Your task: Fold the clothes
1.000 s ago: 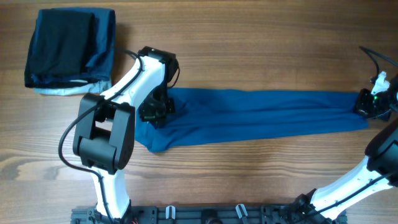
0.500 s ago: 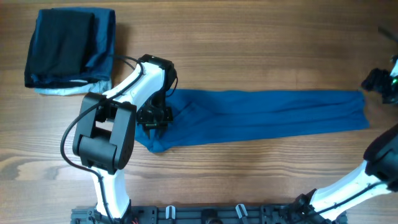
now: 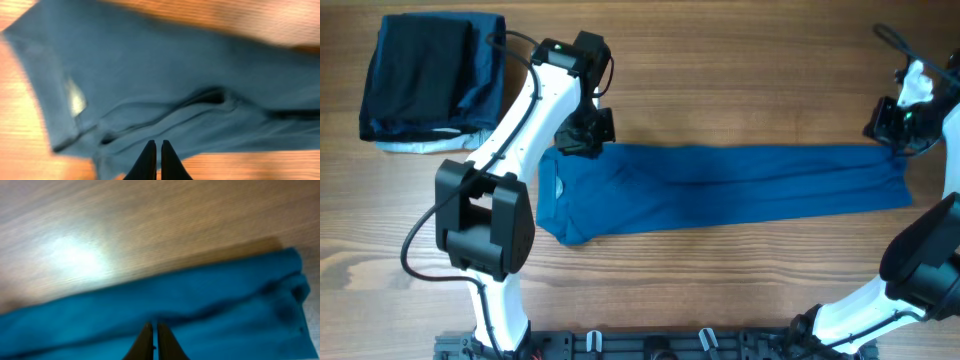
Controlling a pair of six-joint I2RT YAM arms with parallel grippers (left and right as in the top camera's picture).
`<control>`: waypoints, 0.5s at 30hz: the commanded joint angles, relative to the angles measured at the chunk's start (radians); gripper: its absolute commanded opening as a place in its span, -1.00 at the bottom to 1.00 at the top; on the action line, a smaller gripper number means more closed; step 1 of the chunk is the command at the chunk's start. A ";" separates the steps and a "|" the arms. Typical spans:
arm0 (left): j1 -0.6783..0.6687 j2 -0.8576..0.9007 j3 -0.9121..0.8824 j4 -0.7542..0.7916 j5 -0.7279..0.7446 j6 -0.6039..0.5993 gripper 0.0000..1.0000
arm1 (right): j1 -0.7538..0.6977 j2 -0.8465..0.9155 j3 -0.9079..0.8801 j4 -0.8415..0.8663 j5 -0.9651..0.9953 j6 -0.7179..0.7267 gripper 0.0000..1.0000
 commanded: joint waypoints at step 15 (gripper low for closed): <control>-0.053 -0.001 -0.246 0.319 0.041 0.008 -0.88 | -0.002 0.016 -0.260 0.337 0.209 0.220 -0.92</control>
